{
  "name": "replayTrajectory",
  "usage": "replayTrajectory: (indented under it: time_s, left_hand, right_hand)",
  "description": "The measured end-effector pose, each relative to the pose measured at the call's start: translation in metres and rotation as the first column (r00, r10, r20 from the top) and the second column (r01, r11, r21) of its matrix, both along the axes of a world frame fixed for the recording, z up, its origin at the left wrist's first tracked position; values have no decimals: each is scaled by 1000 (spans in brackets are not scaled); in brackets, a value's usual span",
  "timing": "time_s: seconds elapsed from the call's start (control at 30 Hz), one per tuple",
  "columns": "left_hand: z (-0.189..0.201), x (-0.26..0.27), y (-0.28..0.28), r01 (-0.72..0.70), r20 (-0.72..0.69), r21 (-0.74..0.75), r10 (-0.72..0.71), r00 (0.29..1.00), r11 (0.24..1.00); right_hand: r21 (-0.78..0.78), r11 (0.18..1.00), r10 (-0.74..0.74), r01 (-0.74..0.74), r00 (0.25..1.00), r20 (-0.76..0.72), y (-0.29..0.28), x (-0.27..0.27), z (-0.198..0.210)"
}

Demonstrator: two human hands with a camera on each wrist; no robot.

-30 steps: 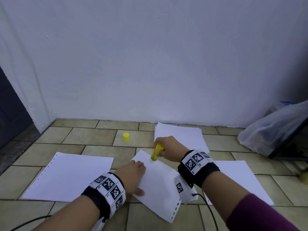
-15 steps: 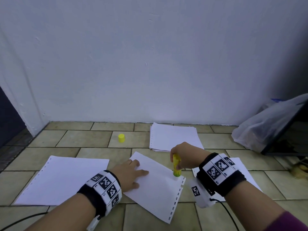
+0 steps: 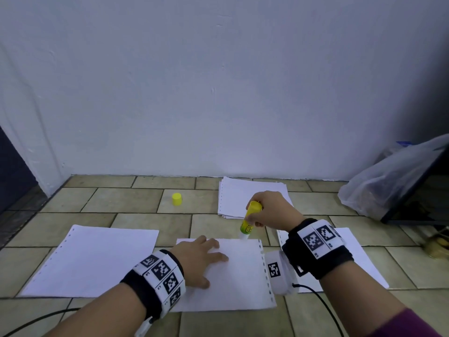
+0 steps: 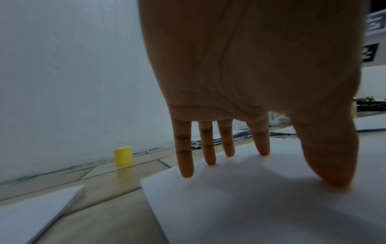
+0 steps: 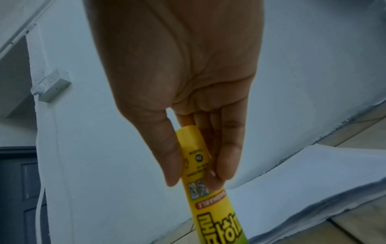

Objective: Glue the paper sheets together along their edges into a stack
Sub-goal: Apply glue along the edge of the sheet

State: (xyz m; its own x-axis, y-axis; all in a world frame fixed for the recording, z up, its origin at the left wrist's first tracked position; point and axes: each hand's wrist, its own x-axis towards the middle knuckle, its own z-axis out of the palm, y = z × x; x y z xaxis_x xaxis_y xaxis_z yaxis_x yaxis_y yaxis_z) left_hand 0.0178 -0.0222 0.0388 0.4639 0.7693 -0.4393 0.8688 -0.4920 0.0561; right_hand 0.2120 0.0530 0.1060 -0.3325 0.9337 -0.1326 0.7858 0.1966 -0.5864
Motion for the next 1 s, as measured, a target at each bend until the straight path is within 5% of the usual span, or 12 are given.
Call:
replayTrajectory:
  time_s: [0.2,0.53,1.0]
  left_hand:
    - [4,-8,2,-64,-19,91,66,998,994]
    - [-6,-5,5,-137,61,34,135,989,990]
    - [-4,-7,7,-103,33,4,102,994,995]
  right_hand:
    - [0,1000,-31,31,999,-41,4,-7,-9]
    - [80,996,-31,36,997,-66,10,-42,-33]
    - [8,978,189,-210,899,395,-5,-21,-14]
